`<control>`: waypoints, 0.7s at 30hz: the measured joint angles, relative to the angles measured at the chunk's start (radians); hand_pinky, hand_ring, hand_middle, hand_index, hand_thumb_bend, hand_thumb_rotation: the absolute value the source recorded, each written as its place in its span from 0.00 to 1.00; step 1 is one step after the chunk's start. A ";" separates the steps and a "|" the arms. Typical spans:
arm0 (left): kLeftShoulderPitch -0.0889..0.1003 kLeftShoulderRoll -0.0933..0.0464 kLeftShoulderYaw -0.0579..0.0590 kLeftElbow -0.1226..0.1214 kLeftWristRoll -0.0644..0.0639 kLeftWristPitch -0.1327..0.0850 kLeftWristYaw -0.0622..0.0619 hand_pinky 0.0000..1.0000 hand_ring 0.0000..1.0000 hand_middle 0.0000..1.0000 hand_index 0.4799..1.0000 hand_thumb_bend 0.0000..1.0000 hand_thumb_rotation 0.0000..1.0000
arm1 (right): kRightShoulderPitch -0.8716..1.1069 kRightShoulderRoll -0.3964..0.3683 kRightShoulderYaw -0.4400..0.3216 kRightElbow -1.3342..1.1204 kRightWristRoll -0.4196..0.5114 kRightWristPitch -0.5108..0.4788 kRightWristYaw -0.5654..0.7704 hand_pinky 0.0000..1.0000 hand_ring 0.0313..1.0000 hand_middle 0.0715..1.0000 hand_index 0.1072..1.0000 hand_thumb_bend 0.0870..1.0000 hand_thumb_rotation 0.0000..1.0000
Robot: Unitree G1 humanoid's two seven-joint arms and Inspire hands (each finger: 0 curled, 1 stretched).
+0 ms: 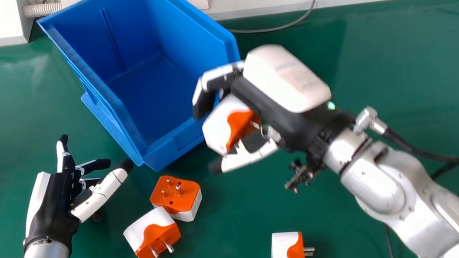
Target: Pick all objects and put in blue box
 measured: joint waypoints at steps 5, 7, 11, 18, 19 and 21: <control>-0.001 -0.001 0.000 0.000 0.000 0.000 0.000 0.55 0.65 0.78 0.70 0.77 0.54 | -0.030 0.012 -0.001 0.013 -0.001 -0.004 -0.016 0.33 0.42 0.50 0.43 0.45 0.00; -0.001 -0.001 0.000 -0.001 0.000 0.000 0.000 0.55 0.65 0.78 0.70 0.77 0.54 | -0.044 0.018 0.000 0.024 -0.002 -0.008 -0.018 0.33 0.42 0.50 0.43 0.45 0.00; -0.002 -0.001 0.000 -0.001 0.000 0.000 0.000 0.55 0.65 0.78 0.70 0.77 0.54 | -0.096 0.029 0.003 0.062 -0.015 -0.013 -0.031 0.33 0.42 0.50 0.43 0.45 0.00; -0.012 -0.004 0.000 0.006 0.003 0.000 0.000 0.55 0.65 0.78 0.70 0.77 0.54 | -0.245 0.065 0.028 0.216 -0.040 -0.048 -0.079 0.33 0.43 0.50 0.43 0.45 0.00; -0.014 -0.004 0.000 0.008 0.004 0.000 0.000 0.55 0.65 0.78 0.70 0.77 0.54 | -0.265 0.071 0.031 0.246 -0.040 -0.057 -0.086 0.33 0.43 0.50 0.43 0.45 0.00; -0.021 -0.005 0.000 0.016 0.005 -0.001 0.000 0.55 0.65 0.78 0.70 0.77 0.54 | -0.304 0.083 0.038 0.312 -0.040 -0.076 -0.099 0.33 0.43 0.50 0.43 0.45 0.00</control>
